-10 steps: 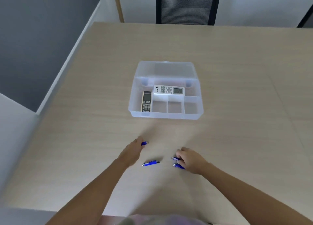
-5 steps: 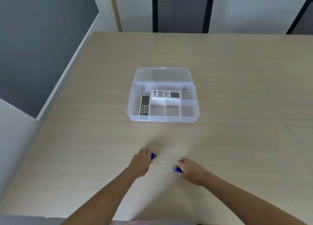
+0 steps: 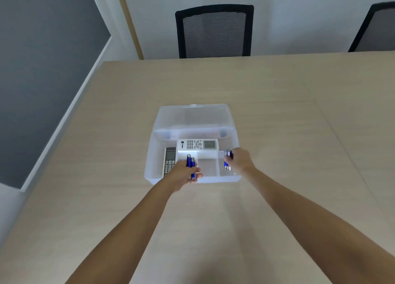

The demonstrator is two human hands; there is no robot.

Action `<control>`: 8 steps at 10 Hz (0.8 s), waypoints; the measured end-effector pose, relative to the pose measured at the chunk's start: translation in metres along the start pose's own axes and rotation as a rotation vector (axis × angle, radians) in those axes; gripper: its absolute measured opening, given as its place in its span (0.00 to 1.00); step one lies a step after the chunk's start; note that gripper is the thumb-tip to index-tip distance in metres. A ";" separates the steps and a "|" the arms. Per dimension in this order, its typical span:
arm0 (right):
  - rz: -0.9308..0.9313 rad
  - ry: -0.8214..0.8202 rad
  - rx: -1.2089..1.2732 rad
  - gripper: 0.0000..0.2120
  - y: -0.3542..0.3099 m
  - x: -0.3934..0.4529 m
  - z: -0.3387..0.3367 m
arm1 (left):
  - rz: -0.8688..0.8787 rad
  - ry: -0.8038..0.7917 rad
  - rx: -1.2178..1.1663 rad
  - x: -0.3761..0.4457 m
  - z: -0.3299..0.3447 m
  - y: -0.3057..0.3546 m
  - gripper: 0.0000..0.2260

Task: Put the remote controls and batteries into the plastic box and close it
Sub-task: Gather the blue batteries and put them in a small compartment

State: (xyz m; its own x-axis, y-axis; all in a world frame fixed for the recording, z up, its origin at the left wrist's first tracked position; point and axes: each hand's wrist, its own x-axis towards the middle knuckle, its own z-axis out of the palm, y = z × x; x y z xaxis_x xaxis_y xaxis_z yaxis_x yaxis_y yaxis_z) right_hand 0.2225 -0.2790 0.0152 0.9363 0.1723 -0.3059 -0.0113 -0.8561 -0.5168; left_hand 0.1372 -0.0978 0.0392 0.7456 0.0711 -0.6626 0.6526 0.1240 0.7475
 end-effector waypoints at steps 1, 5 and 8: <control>0.088 -0.182 -0.080 0.18 -0.004 0.023 0.023 | -0.019 0.007 0.076 0.011 0.000 0.001 0.05; 0.184 -0.337 0.103 0.10 -0.004 0.086 -0.066 | 0.213 -0.013 0.511 0.053 0.071 0.012 0.20; 0.139 -0.037 0.220 0.23 0.003 0.142 -0.077 | 0.100 0.063 1.318 0.086 0.134 -0.008 0.16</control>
State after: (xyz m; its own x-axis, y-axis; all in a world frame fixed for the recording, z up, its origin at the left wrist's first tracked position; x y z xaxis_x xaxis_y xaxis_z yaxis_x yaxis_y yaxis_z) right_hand 0.3829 -0.2949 0.0320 0.9071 0.0814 -0.4130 -0.2191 -0.7466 -0.6282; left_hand 0.2138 -0.2255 -0.0174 0.8135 0.0739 -0.5768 0.2646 -0.9303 0.2539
